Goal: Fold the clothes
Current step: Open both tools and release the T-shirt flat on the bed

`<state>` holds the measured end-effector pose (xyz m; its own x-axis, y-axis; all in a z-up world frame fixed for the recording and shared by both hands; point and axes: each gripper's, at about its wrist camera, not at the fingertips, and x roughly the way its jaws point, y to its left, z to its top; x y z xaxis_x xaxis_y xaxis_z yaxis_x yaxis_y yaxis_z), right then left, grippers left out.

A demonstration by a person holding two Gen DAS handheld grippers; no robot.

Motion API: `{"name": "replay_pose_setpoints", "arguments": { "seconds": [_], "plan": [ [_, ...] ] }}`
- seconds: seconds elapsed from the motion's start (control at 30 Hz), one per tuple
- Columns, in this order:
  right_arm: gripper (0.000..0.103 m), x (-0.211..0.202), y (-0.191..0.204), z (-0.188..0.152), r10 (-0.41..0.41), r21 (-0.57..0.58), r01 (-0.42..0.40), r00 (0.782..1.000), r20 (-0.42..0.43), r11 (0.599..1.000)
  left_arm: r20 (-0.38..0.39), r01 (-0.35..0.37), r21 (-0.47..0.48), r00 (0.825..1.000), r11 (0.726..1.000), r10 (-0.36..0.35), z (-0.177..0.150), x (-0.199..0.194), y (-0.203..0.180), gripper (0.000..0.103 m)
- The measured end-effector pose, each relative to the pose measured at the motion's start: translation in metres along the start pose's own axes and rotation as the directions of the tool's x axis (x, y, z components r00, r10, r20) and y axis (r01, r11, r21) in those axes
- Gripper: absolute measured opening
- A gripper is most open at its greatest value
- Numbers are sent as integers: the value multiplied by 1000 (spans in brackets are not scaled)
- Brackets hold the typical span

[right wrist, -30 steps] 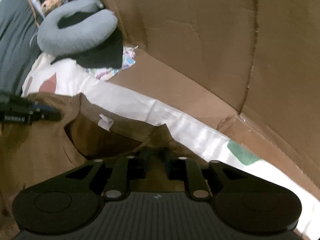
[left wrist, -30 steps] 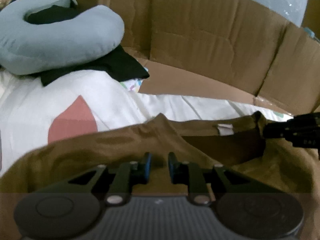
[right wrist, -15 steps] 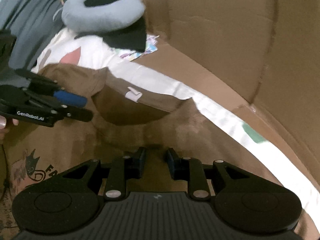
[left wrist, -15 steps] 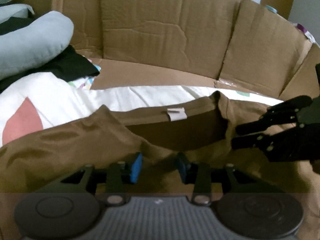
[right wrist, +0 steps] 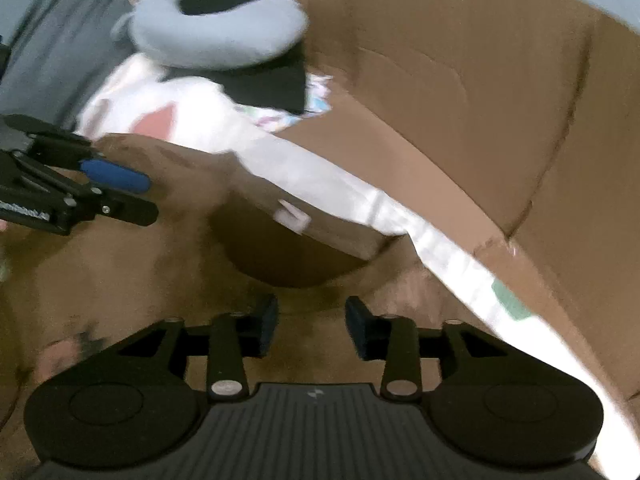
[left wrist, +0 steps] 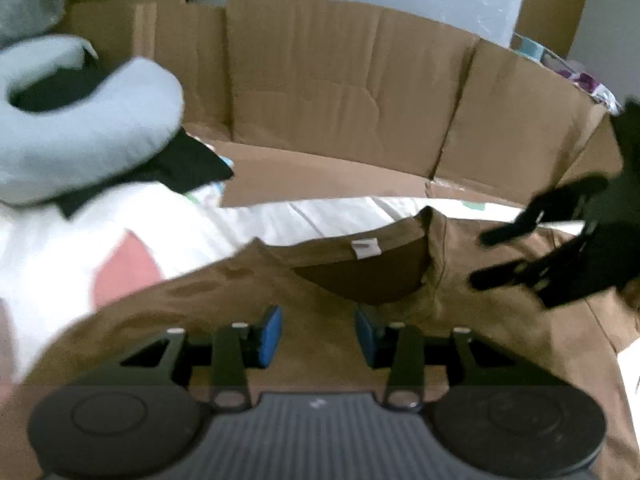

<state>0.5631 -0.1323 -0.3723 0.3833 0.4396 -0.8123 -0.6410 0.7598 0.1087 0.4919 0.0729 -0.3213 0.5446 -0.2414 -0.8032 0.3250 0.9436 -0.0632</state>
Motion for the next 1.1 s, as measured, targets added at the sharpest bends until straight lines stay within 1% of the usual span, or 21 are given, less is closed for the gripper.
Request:
{"name": "replay_pose_setpoints", "arguments": {
  "seconds": [0.03, 0.07, 0.13, 0.23, 0.3, 0.43, 0.57, 0.63, 0.67, 0.8, 0.87, 0.97, 1.03, 1.1],
  "plan": [
    [68, -12, 0, 8, 8, -2, -8, 1000, -18, 1000, -1, -11, 0, 1000, 1000, 11, 0, -10, 2, 48],
    [71, -22, 2, 11, 5, -9, -5, 1000, -30, 1000, -3, -22, 0, 1000, 1000, 22, 1, -19, 3, 50],
    [74, -43, 8, 17, -4, -24, 3, 999, -50, 1000, -17, -43, -7, 999, 999, 43, 0, -35, 7, 50],
    [74, -74, 16, 23, -21, -43, 18, 997, -71, 999, -16, -76, 0, 997, 997, 76, -2, -61, 10, 50],
    [74, -93, 21, 21, -33, -40, 30, 997, -68, 999, -12, -77, -19, 997, 997, 77, -3, -78, 12, 50],
    [74, -132, 27, 16, -54, 15, 55, 995, -81, 998, -33, -83, -10, 996, 996, 83, -7, -115, 9, 50],
    [74, -173, 36, 17, -74, 105, 86, 991, -114, 991, -61, -87, -3, 994, 996, 86, -9, -150, 3, 50],
    [74, -200, 45, 21, -90, 124, 102, 991, -101, 987, -65, -83, -5, 994, 997, 83, -9, -171, -1, 51],
    [74, -213, 50, 23, -99, 133, 111, 991, -94, 985, -65, -83, -6, 995, 997, 82, -10, -182, -4, 54],
    [74, -276, 70, 33, -133, 164, 141, 989, -60, 976, -66, -73, -24, 995, 997, 71, -9, -227, -11, 55],
    [75, -308, 81, 38, -151, 180, 156, 988, -43, 971, -69, -65, -29, 996, 997, 63, -8, -249, -12, 61],
    [77, -359, 98, 43, -175, 207, 176, 984, -21, 962, -72, -58, -32, 996, 998, 56, -7, -279, -14, 62],
    [77, -391, 106, 42, -197, 217, 194, 980, -8, 957, -60, -62, -32, 996, 998, 60, -5, -300, -16, 62],
    [78, -422, 114, 42, -219, 227, 212, 976, 5, 951, -39, -49, -34, 998, 998, 47, -5, -321, -18, 66]
  ]
}}
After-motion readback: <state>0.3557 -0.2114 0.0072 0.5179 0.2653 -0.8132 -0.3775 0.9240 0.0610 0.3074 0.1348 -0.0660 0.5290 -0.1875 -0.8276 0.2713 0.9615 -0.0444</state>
